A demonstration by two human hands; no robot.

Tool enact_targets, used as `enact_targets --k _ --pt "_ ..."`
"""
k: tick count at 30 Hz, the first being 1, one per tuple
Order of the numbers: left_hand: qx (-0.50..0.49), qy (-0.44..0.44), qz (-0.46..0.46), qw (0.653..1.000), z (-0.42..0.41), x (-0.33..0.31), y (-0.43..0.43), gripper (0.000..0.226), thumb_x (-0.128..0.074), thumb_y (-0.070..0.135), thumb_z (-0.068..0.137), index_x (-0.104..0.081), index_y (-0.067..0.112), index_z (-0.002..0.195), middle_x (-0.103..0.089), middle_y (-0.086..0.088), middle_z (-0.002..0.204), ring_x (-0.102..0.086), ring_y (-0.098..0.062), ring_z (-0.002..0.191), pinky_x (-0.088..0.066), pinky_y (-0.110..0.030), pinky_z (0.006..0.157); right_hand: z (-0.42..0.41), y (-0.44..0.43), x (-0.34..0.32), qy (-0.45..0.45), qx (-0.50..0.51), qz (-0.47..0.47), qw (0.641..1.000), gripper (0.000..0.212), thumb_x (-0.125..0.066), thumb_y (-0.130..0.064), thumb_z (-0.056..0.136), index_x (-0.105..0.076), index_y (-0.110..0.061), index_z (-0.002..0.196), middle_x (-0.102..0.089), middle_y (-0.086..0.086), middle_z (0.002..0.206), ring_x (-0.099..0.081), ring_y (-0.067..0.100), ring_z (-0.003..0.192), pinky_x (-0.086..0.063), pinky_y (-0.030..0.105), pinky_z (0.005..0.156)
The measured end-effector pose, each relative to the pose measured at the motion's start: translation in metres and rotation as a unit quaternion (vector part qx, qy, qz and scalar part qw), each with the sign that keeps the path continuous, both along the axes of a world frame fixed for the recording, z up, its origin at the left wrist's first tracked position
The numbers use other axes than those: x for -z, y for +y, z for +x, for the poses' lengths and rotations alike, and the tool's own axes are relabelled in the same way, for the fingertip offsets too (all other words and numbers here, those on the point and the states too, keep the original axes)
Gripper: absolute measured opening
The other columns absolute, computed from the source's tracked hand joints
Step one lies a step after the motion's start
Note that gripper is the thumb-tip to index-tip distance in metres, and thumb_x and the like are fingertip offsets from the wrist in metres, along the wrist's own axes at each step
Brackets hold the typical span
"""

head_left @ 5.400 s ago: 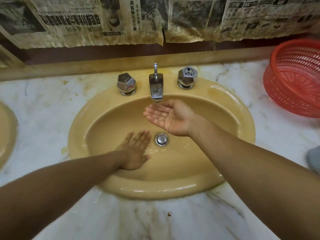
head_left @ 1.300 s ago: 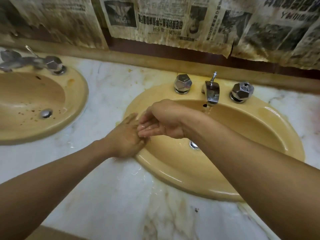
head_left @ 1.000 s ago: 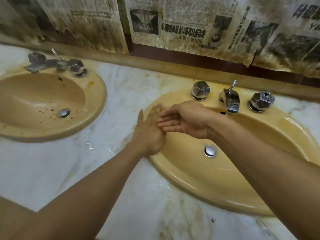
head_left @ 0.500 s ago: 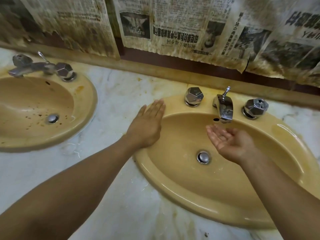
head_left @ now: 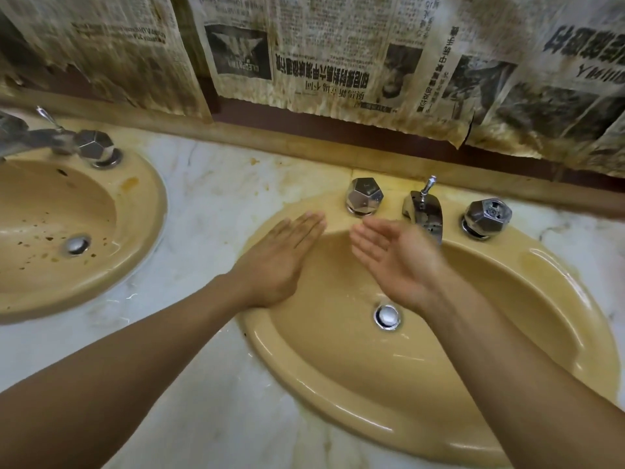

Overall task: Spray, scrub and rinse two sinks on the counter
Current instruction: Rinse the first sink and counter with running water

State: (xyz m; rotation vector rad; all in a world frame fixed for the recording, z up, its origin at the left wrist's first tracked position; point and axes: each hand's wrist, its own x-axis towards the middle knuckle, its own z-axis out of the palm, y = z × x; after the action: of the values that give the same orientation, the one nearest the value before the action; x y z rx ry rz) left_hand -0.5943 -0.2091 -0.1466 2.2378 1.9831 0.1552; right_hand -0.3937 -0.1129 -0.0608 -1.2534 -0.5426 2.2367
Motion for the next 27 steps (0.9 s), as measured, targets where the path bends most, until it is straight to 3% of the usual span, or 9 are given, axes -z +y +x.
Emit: enact_targets --k 2,4,8,12,15,20,22,24,27 --pt "0.013 0.000 -0.001 1.000 -0.004 0.000 0.008 0.079 -0.044 0.019 0.100 0.002 0.015 0.165 0.010 -0.001 0.172 0.012 -0.013 0.158 0.005 -0.035 0.128 0.026 -0.011 0.009 -0.029 -0.009 -0.048 0.998 0.033 -0.043 -0.015 0.106 -0.061 0.006 0.124 -0.066 0.023 0.129 -0.063 0.033 0.122 -0.047 0.043 0.108" --pt "-0.003 0.022 -0.014 1.000 0.000 -0.004 0.040 0.079 -0.043 0.034 0.104 0.004 0.016 0.165 0.011 -0.001 0.172 0.012 -0.014 0.158 0.003 -0.038 0.129 0.048 -0.015 0.022 -0.024 0.053 -0.115 0.992 0.036 -0.038 -0.014 0.107 -0.059 0.010 0.124 -0.065 0.028 0.126 -0.061 0.040 0.122 -0.048 0.045 0.107" --pt "-0.035 0.070 -0.060 0.995 0.015 -0.008 0.094 0.097 -0.047 0.061 0.098 0.006 0.012 0.163 0.015 -0.004 0.171 0.014 -0.017 0.158 -0.001 -0.043 0.129 0.066 0.003 0.025 0.073 0.206 -0.176 0.960 0.040 -0.034 -0.018 0.110 -0.052 0.010 0.131 -0.065 0.033 0.122 -0.061 0.045 0.120 -0.045 0.049 0.111" --pt "-0.061 0.061 -0.044 0.995 0.032 -0.006 0.074 0.086 -0.043 0.044 0.104 0.009 0.008 0.163 0.015 -0.009 0.171 0.015 -0.020 0.158 0.004 -0.041 0.129 0.055 0.002 0.016 0.088 0.192 -0.174 0.962 0.040 -0.037 -0.016 0.108 -0.061 0.014 0.118 -0.071 0.032 0.111 -0.066 0.044 0.112 -0.049 0.049 0.105" --pt "-0.042 0.055 -0.027 0.997 0.042 0.000 0.050 0.085 -0.044 0.033 0.103 0.012 0.007 0.162 0.016 -0.011 0.170 0.016 -0.023 0.158 0.004 -0.039 0.129 0.054 -0.001 0.020 0.069 0.221 -0.180 0.956 0.039 -0.037 -0.017 0.108 -0.062 0.011 0.122 -0.072 0.028 0.107 -0.069 0.040 0.107 -0.054 0.046 0.097" --pt "-0.065 0.064 -0.060 0.994 0.042 -0.008 0.068 0.089 -0.044 0.046 0.101 0.008 0.006 0.162 0.015 -0.013 0.171 0.017 -0.022 0.157 0.006 -0.039 0.129 0.062 0.012 0.017 0.070 0.227 -0.168 0.957 0.040 -0.037 -0.021 0.109 -0.056 0.007 0.131 -0.073 0.028 0.101 -0.073 0.038 0.092 -0.060 0.046 0.077" --pt "-0.092 0.038 -0.069 0.993 0.048 -0.012 0.085 0.095 -0.046 0.055 0.098 0.001 0.005 0.162 0.013 -0.012 0.171 0.016 -0.022 0.158 0.005 -0.040 0.129 0.065 0.021 0.011 0.100 0.212 -0.150 0.960 0.042 -0.039 -0.022 0.109 -0.050 0.008 0.135 -0.068 0.032 0.114 -0.073 0.044 0.096 -0.060 0.049 0.086" --pt "-0.108 0.026 -0.071 0.991 0.051 -0.012 0.096 0.100 -0.051 0.058 0.094 -0.002 0.005 0.163 0.012 -0.012 0.171 0.015 -0.022 0.158 0.005 -0.042 0.129 0.067 0.028 0.006 0.150 0.204 -0.140 0.957 0.050 -0.037 -0.031 0.110 -0.047 0.011 0.135 -0.063 0.037 0.123 -0.065 0.050 0.112 -0.051 0.052 0.104" --pt "-0.110 0.033 -0.054 0.992 0.053 -0.010 0.089 0.098 -0.055 0.049 0.093 -0.001 0.004 0.162 0.012 -0.013 0.171 0.015 -0.024 0.158 0.005 -0.041 0.129 0.066 0.026 0.008 0.181 0.201 -0.145 0.952 0.060 -0.033 -0.038 0.110 -0.046 0.014 0.136 -0.061 0.041 0.122 -0.058 0.050 0.122 -0.042 0.053 0.113"
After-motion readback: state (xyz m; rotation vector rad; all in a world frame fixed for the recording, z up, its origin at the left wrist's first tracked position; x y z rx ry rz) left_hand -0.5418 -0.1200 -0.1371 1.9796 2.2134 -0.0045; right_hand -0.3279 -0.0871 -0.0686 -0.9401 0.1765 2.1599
